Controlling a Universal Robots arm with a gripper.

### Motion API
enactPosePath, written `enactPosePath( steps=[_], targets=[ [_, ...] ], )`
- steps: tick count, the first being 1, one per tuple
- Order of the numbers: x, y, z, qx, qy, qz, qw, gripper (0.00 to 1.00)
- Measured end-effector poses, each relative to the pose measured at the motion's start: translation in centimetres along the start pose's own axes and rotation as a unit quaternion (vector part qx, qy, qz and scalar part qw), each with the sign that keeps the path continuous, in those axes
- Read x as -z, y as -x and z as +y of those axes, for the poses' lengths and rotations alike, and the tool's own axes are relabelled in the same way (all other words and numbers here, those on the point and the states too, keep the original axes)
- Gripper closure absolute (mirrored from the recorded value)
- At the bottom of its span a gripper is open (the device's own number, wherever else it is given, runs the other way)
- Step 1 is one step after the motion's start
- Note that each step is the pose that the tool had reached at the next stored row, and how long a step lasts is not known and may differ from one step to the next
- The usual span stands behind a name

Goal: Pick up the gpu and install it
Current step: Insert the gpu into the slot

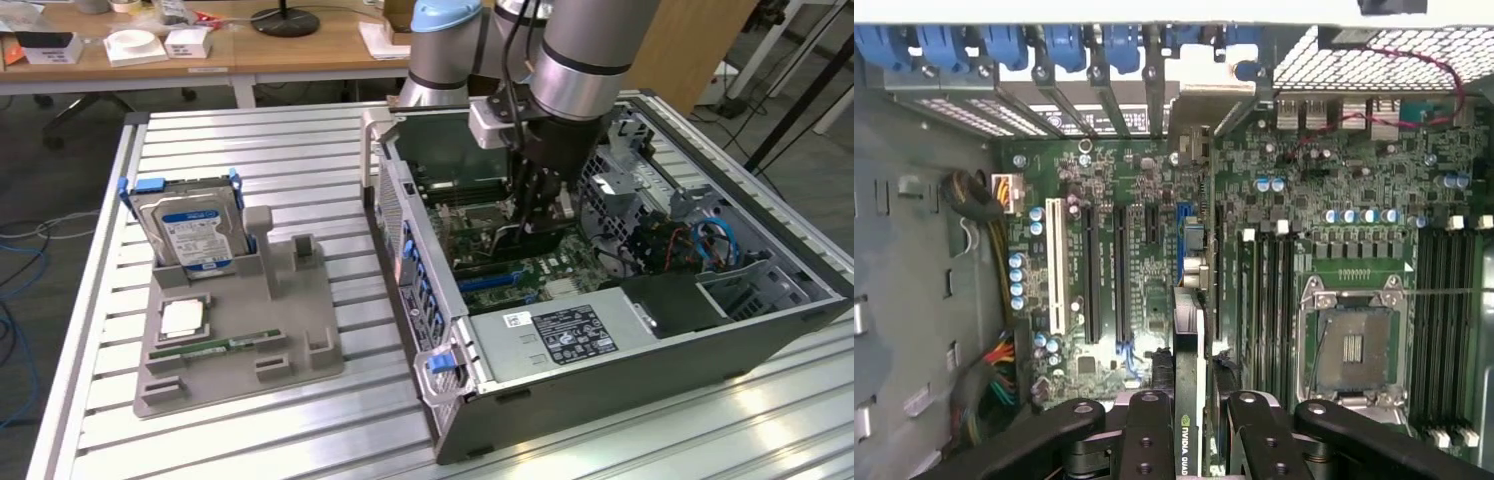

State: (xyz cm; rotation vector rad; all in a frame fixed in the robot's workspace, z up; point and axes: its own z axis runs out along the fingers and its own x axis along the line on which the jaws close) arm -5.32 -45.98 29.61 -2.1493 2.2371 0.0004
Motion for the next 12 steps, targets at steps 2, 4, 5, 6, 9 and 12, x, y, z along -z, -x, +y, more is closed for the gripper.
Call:
enactPosePath(
  steps=[2, 4, 5, 6, 9, 12],
  targets=[
    [-0.13, -0.02, 0.25, 0.000, 0.0000, 0.0001, 1.0000, 0.75],
    [-0.26, -0.03, 0.48, 0.000, 0.0000, 0.0003, 1.0000, 0.75],
    [-0.32, -0.03, 0.57, 0.000, -0.0001, 0.0004, 1.0000, 0.75],
    [-0.37, -0.04, 0.65, 0.000, -0.0001, 0.0003, 1.0000, 0.75],
    [-0.54, -0.05, 0.85, 0.000, -0.0004, 0.0003, 1.0000, 0.75],
    [-0.70, -0.06, 0.99, 0.000, -0.0006, 0.0004, 1.0000, 0.75]
  ],
)
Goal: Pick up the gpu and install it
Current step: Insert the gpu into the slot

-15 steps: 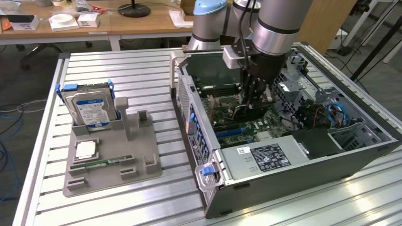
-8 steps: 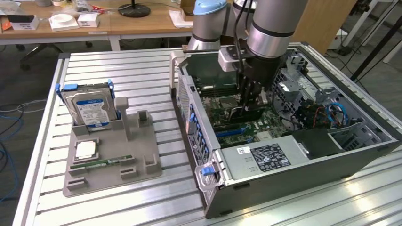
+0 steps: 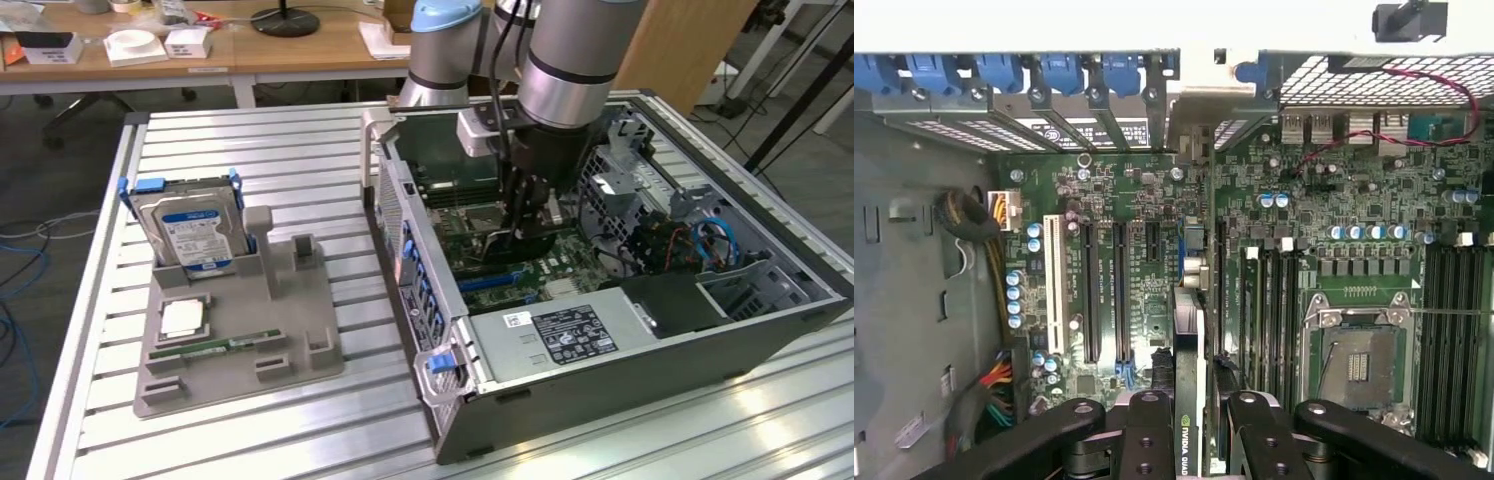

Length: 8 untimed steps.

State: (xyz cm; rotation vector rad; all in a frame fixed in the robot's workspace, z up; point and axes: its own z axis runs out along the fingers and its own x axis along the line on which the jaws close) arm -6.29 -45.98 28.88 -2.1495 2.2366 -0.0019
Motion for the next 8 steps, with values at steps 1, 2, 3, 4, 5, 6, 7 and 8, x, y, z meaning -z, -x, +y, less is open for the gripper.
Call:
enactPosePath(
  steps=[1, 2, 3, 4, 5, 6, 7, 8],
  targets=[
    [-0.03, 0.00, 0.00, 0.000, 0.0001, 0.0000, 1.0000, 0.75],
    [-0.04, 0.00, 0.01, 0.000, 0.0001, 0.0000, 1.0000, 0.75],
    [-0.04, 0.00, 0.01, 0.000, 0.0001, 0.0000, 1.0000, 0.75],
    [-0.05, 0.00, 0.01, 0.000, 0.0001, 0.0000, 1.0000, 0.75],
    [-0.06, 0.00, -0.02, 0.000, 0.0001, -0.0001, 1.0000, 0.75],
    [-0.07, 0.01, -0.08, 0.000, 0.0002, -0.0002, 1.0000, 0.75],
    [-0.07, 0.01, -0.18, 0.000, 0.0004, -0.0002, 1.0000, 0.75],
    [-0.07, 0.01, -0.29, 0.000, 0.0006, -0.0001, 1.0000, 0.75]
  ],
)
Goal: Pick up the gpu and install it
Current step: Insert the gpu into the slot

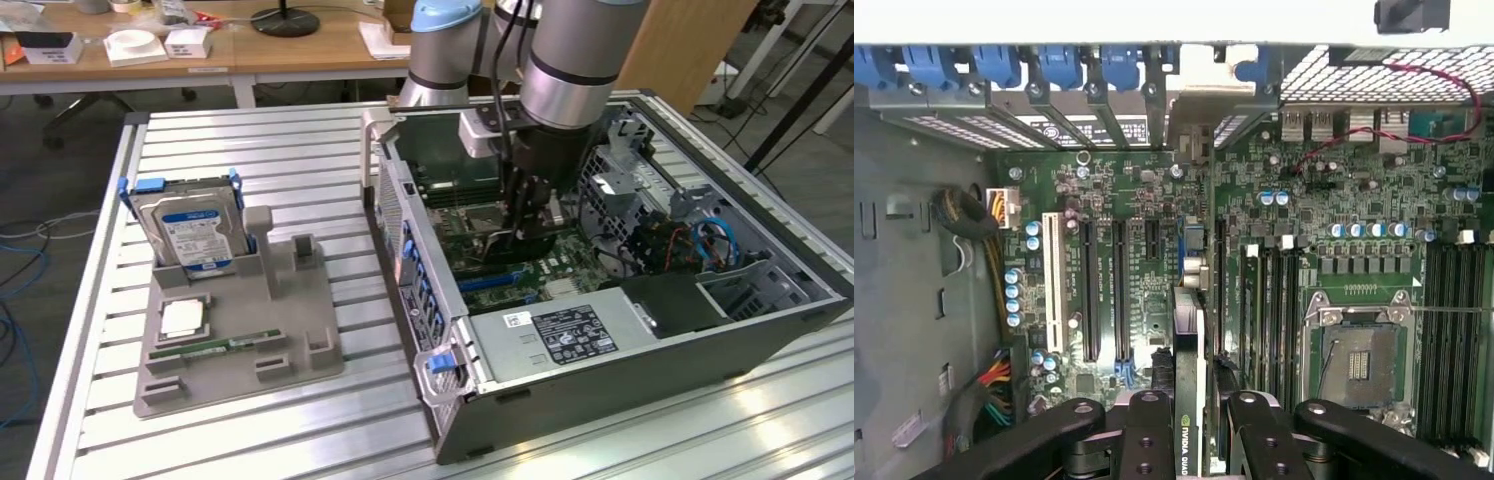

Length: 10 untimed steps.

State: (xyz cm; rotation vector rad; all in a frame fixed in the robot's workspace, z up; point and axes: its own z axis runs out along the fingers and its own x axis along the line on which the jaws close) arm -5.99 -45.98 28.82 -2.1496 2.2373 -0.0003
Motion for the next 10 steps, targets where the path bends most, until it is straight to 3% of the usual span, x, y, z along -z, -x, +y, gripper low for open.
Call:
enactPosePath(
  steps=[10],
  targets=[
    [-0.53, -0.02, 0.08, 0.000, 0.0001, 0.0003, 1.0000, 0.75]
  ],
)
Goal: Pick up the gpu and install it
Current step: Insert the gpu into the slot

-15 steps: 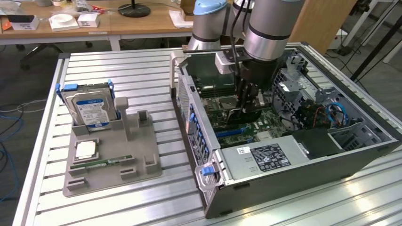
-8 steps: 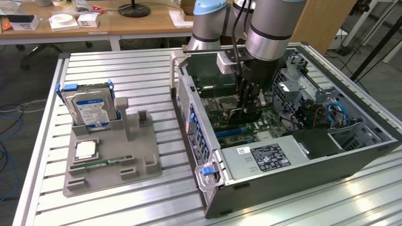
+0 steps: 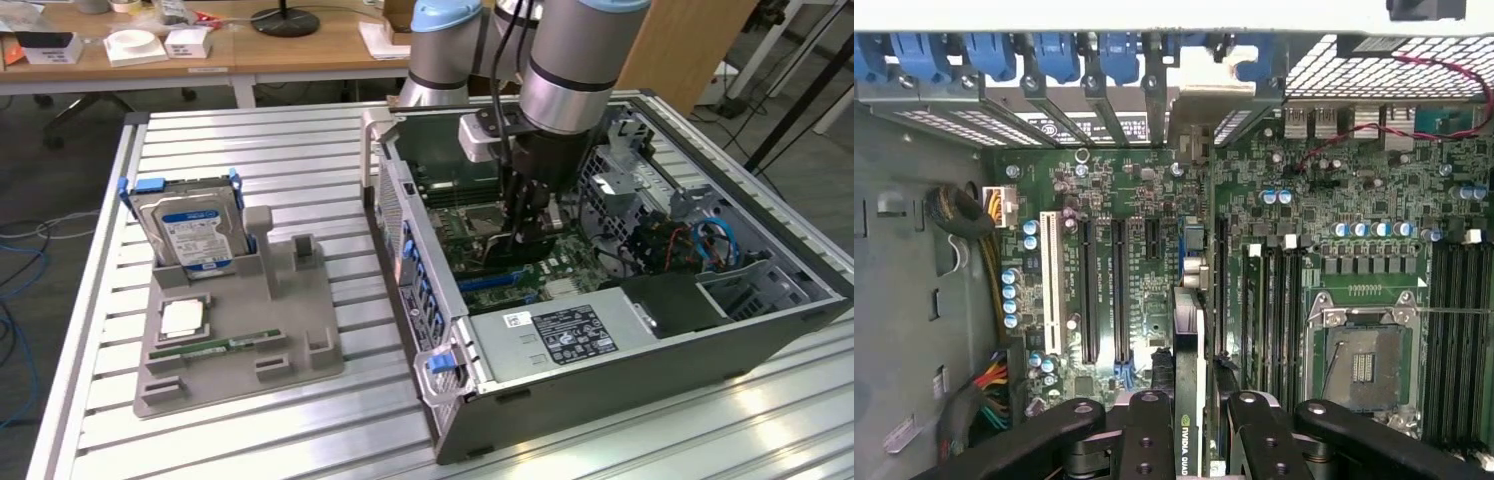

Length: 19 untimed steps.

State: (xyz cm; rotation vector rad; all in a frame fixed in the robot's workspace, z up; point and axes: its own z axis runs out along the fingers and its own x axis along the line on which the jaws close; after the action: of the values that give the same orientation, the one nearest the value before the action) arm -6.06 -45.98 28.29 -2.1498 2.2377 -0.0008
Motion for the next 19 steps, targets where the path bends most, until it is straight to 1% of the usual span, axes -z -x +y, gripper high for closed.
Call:
enactPosePath(
  steps=[7, 12, 14, 16, 17, 19],
  targets=[
    [-0.04, -0.02, 0.73, 0.000, -0.0003, 0.0000, 1.0000, 0.75],
    [-0.04, -0.04, 0.73, 0.000, -0.0002, 0.0001, 1.0000, 0.75],
    [-0.04, -0.04, 0.62, 0.000, 0.0007, 0.0000, 1.0000, 0.75],
    [-0.04, -0.08, 0.39, 0.000, 0.0032, 0.0001, 1.0000, 0.75],
    [-0.04, -0.08, 0.27, 0.000, 0.0050, 0.0002, 1.0000, 0.75],
    [-0.04, -0.08, 0.16, 0.000, 0.0067, 0.0006, 1.0000, 0.75]
  ],
)
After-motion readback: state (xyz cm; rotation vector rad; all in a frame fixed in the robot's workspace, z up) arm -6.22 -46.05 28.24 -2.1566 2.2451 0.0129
